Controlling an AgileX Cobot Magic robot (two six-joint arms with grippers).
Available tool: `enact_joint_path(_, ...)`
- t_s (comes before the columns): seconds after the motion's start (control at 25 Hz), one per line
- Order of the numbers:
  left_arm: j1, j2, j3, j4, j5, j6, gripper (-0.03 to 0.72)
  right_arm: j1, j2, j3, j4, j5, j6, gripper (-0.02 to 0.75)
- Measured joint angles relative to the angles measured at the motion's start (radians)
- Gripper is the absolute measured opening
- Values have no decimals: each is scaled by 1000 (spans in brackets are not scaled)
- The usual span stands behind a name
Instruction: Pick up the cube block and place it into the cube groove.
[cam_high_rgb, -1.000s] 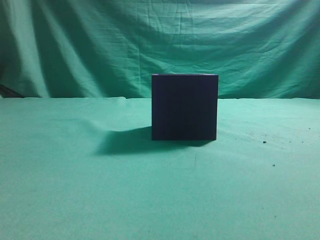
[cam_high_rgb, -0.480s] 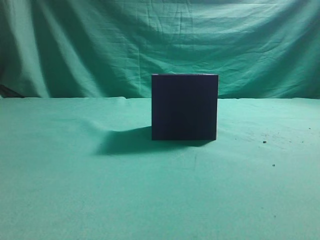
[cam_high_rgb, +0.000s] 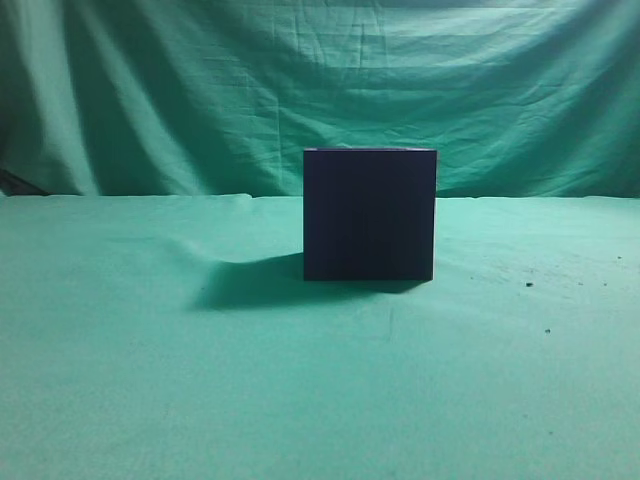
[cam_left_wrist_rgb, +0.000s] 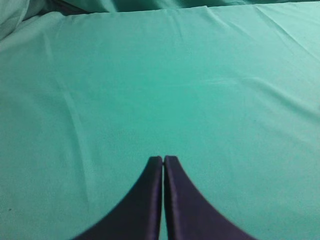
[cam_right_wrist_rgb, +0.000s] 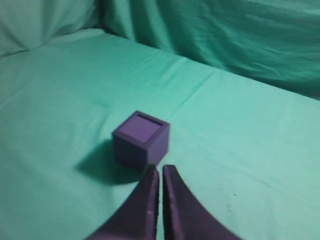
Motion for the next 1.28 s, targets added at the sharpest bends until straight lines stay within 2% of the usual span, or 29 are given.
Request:
enact_joint_path(0.36,0,0,0,0,0,0,0,-360,-185,348,20,-377,-4,0)
enact_joint_path(0.56,0,0,0,0,0,0,0,-482,-256,526,29,-520,-4,0)
enact_joint_path(0.8,0,0,0,0,0,0,0,-545,-260,674,89,-538,-4,0)
enact_joint_path(0.88,0,0,0,0,0,0,0,-548,-260,678,95,-509,-4,0)
enact_joint_path(0.92,0,0,0,0,0,0,0,-548,-260,678,97,-489,-4,48)
enact_joint_path(1.28,0,0,0,0,0,0,0,-548,-260,679,99,-464,-4,48)
